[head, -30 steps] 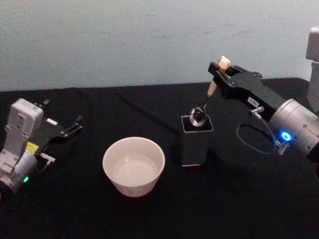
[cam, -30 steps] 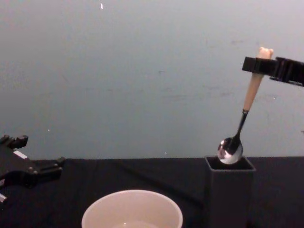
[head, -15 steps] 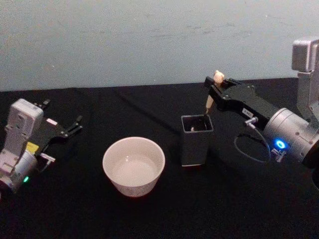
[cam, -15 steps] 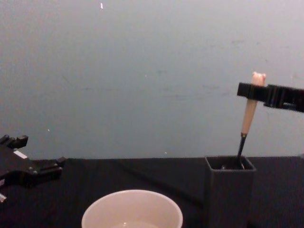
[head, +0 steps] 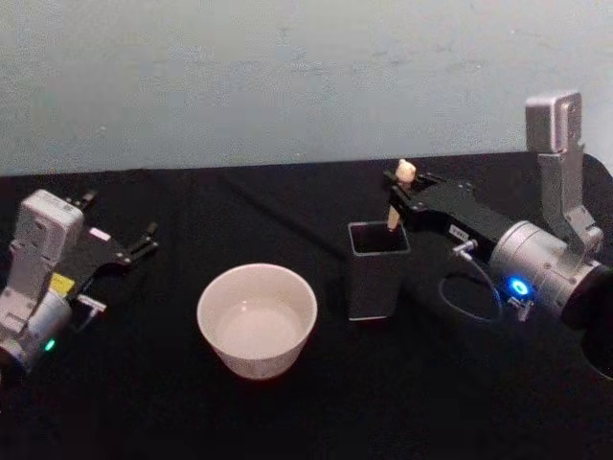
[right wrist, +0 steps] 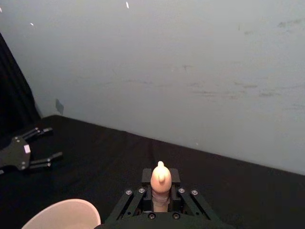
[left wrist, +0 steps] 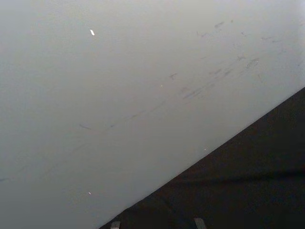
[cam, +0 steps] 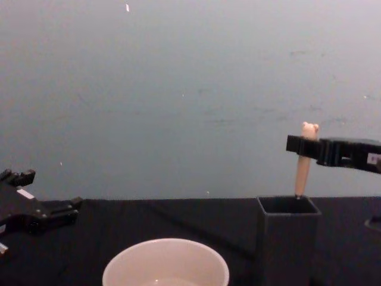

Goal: Pick up the stirring spoon with one hand, stir inside the cup, then place it back in its original position.

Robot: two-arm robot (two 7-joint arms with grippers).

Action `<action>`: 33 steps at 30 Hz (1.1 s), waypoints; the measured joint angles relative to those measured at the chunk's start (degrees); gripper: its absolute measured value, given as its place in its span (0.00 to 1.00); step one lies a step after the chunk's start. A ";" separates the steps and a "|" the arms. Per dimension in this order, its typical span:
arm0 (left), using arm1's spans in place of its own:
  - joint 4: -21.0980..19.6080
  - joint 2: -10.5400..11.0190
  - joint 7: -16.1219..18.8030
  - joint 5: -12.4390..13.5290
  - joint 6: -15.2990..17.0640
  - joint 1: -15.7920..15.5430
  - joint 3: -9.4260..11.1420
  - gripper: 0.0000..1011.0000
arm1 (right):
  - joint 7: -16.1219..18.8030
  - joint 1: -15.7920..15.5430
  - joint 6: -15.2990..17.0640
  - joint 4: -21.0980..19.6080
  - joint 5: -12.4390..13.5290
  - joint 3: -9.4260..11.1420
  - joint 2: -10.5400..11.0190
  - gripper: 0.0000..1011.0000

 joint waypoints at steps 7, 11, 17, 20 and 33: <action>0.00 0.00 0.00 0.00 0.00 0.00 0.00 0.99 | 0.30 0.21 0.70 1.39 -1.08 -0.15 -0.81 0.21; 0.00 0.00 0.00 0.00 0.00 0.00 0.00 0.99 | 0.48 0.19 1.11 1.79 -1.39 -0.15 -1.06 0.21; 0.00 0.00 0.00 0.00 0.00 0.00 0.00 0.99 | 0.71 0.19 1.68 2.49 -1.87 -0.13 -1.43 0.21; 0.00 0.00 0.00 0.00 0.00 0.00 0.00 0.99 | 0.74 0.20 1.89 2.68 -2.03 -0.12 -1.55 0.21; 0.00 0.00 0.00 0.00 0.00 0.00 0.00 0.99 | 0.92 0.08 3.20 3.31 -2.61 -0.01 -1.91 0.21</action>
